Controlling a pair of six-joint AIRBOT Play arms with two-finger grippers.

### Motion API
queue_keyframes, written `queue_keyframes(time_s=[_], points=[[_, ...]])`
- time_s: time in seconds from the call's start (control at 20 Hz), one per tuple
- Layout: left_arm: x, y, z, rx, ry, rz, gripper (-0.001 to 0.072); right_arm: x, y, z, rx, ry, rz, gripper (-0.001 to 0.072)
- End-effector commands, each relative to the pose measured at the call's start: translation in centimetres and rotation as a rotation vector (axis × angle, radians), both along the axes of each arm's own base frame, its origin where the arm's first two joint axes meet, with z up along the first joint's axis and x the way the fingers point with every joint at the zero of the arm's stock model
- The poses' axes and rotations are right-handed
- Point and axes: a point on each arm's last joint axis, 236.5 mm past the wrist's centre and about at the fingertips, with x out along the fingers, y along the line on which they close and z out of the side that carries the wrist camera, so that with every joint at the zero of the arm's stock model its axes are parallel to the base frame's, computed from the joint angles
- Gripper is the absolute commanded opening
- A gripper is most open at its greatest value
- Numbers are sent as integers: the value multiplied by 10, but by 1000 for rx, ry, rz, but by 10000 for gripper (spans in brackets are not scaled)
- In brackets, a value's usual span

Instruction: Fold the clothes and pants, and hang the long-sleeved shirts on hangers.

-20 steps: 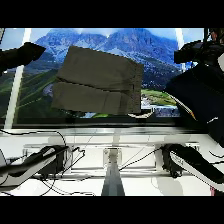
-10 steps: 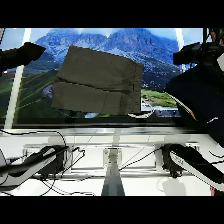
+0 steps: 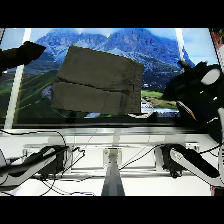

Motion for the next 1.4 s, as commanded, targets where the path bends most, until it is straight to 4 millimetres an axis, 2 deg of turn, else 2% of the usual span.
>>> queue_keyframes(time_s=[0.0,0.1,0.2,0.35,0.45,0.6,0.75,0.85,0.9,1.0,1.15,1.25,1.35], points=[[-3,1,-5,19,15,-9,569,-1,55,-36,290,2,-210,455],[-8,22,-23,124,58,9,569,-10,68,-53,295,40,-214,455],[-26,63,-56,291,177,43,568,-20,78,-71,285,105,-174,457],[-76,137,-108,428,478,217,569,-23,81,-98,277,174,-178,497],[-107,153,-133,419,624,215,568,-26,87,-105,306,215,-165,496],[-144,149,-165,326,789,149,568,-28,103,-103,391,229,-128,495],[-161,127,-190,180,853,65,569,-38,111,-98,432,240,-56,487],[-166,111,-206,91,859,12,569,-42,114,-94,451,238,-19,383],[-171,103,-215,59,868,-18,569,-41,115,-93,455,224,-10,278],[-178,95,-235,30,897,-37,569,-39,116,-91,464,198,12,23],[-178,90,-259,-1,903,-28,568,-37,115,-89,458,151,55,25],[-166,83,-266,-48,866,-35,568,-31,113,-90,443,128,46,25],[-150,87,-277,-72,831,13,568,-29,112,-89,439,118,44,25]])
